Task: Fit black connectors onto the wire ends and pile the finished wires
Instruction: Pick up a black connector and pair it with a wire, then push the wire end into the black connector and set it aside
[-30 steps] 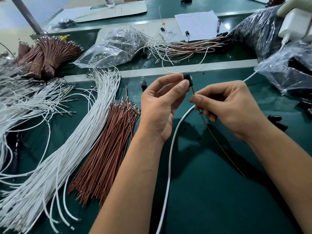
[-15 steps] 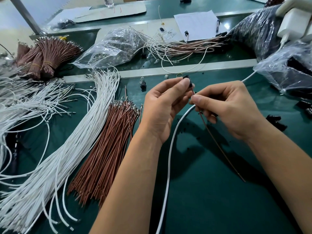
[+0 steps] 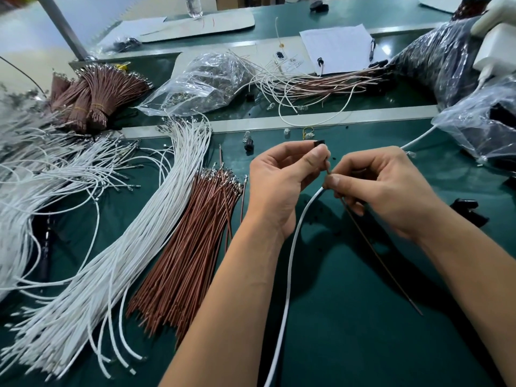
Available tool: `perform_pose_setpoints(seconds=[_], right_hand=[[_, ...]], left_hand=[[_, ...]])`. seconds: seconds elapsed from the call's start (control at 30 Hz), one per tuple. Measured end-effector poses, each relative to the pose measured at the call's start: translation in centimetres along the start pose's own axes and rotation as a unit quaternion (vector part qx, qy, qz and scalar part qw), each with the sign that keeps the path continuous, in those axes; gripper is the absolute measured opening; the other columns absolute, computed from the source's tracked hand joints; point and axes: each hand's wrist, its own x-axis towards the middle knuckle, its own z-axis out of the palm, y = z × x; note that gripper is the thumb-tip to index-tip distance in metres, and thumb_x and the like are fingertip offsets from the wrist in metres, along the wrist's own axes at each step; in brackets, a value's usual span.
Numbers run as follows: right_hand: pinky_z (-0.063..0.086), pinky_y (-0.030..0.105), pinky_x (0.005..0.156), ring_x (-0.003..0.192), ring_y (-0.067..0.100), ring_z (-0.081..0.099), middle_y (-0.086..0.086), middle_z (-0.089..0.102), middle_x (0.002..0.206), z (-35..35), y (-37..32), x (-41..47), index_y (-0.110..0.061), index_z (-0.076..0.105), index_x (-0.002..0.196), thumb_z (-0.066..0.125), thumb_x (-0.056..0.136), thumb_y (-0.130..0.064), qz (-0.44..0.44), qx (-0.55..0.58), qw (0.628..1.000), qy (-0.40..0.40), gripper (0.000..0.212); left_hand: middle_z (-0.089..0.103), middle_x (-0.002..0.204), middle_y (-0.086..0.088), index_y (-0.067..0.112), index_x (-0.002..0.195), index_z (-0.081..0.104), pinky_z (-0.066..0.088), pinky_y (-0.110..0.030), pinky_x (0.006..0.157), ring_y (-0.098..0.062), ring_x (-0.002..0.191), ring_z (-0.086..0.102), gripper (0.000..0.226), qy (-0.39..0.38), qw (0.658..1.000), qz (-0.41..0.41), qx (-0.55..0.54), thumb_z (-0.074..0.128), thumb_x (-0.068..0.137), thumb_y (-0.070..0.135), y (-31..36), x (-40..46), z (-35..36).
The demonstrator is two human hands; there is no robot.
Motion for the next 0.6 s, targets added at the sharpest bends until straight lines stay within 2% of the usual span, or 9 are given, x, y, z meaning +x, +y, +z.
perform_pose_setpoints(seconds=[0.07, 0.17, 0.3, 0.4, 0.47, 0.53, 0.6], right_hand=[[0.037, 0.026, 0.041, 0.046, 0.023, 0.045, 0.009, 0.056, 0.055, 0.0, 0.0, 0.1, -0.003, 0.069, 0.071, 0.077, 0.088, -0.007, 0.003, -0.003, 1.0, -0.002, 0.019], [0.037, 0.026, 0.041, 0.045, 0.024, 0.044, 0.013, 0.055, 0.056, 0.2, -0.3, 0.2, -0.003, 0.069, 0.072, 0.077, 0.083, -0.018, -0.001, 0.003, 1.0, -0.002, 0.02], [0.038, 0.021, 0.041, 0.043, 0.015, 0.046, 0.006, 0.059, 0.054, 1.2, -1.1, 1.1, -0.003, 0.073, 0.075, 0.077, 0.088, -0.014, 0.014, -0.016, 0.999, -0.03, 0.018], [0.038, 0.017, 0.04, 0.046, 0.009, 0.05, 0.005, 0.063, 0.059, 2.7, -2.5, 3.1, -0.01, 0.077, 0.073, 0.076, 0.083, -0.037, 0.064, 0.024, 0.995, -0.075, 0.029], [0.038, 0.018, 0.039, 0.047, 0.01, 0.05, 0.005, 0.064, 0.06, 4.3, -3.1, 5.9, -0.01, 0.076, 0.069, 0.072, 0.086, -0.045, 0.104, 0.1, 0.989, -0.042, 0.04], [0.039, 0.02, 0.04, 0.048, 0.012, 0.051, 0.005, 0.064, 0.058, 6.8, -3.0, 9.5, -0.006, 0.072, 0.07, 0.069, 0.097, -0.036, 0.131, 0.089, 0.987, 0.023, 0.041], [0.043, 0.021, 0.041, 0.05, 0.015, 0.054, 0.004, 0.065, 0.057, 10.0, -2.7, 12.9, -0.003, 0.071, 0.073, 0.068, 0.099, -0.021, 0.148, 0.006, 0.988, 0.035, 0.032]], left_hand=[[0.073, 0.077, -0.01, 0.004, 0.086, 0.071, 0.055, -0.021, 0.065, -0.015, 0.064, 0.066, 0.01, 0.009, 1.0, 0.0, 0.0, 0.072, 0.085, -0.006, 0.1, -0.1, 0.2], [0.072, 0.078, -0.008, 0.005, 0.088, 0.07, 0.054, -0.021, 0.067, -0.014, 0.065, 0.065, 0.009, 0.015, 1.0, -0.003, -0.006, 0.072, 0.087, -0.004, 0.4, -0.3, 0.4], [0.066, 0.075, -0.006, 0.004, 0.092, 0.066, 0.056, -0.023, 0.066, -0.012, 0.061, 0.064, 0.004, 0.052, 0.999, -0.005, 0.01, 0.069, 0.092, 0.001, 1.2, -0.5, 0.0], [0.065, 0.075, -0.005, 0.001, 0.099, 0.062, 0.056, -0.021, 0.06, -0.011, 0.059, 0.067, 0.008, 0.111, 0.994, 0.003, 0.022, 0.067, 0.096, 0.006, 2.6, -0.2, -1.5], [0.065, 0.085, -0.01, -0.004, 0.108, 0.059, 0.056, -0.021, 0.059, -0.013, 0.06, 0.069, 0.017, 0.17, 0.985, 0.014, 0.029, 0.064, 0.098, 0.008, 3.9, 0.2, -3.0], [0.063, 0.088, -0.013, -0.001, 0.108, 0.056, 0.054, -0.02, 0.053, -0.015, 0.058, 0.069, 0.014, 0.22, 0.974, 0.023, 0.04, 0.063, 0.099, 0.008, 5.2, 0.4, -4.5], [0.062, 0.08, -0.009, 0.004, 0.099, 0.055, 0.049, -0.019, 0.047, -0.013, 0.053, 0.067, 0.008, 0.247, 0.967, 0.033, 0.056, 0.062, 0.099, 0.008, 6.0, 0.4, -5.8]])
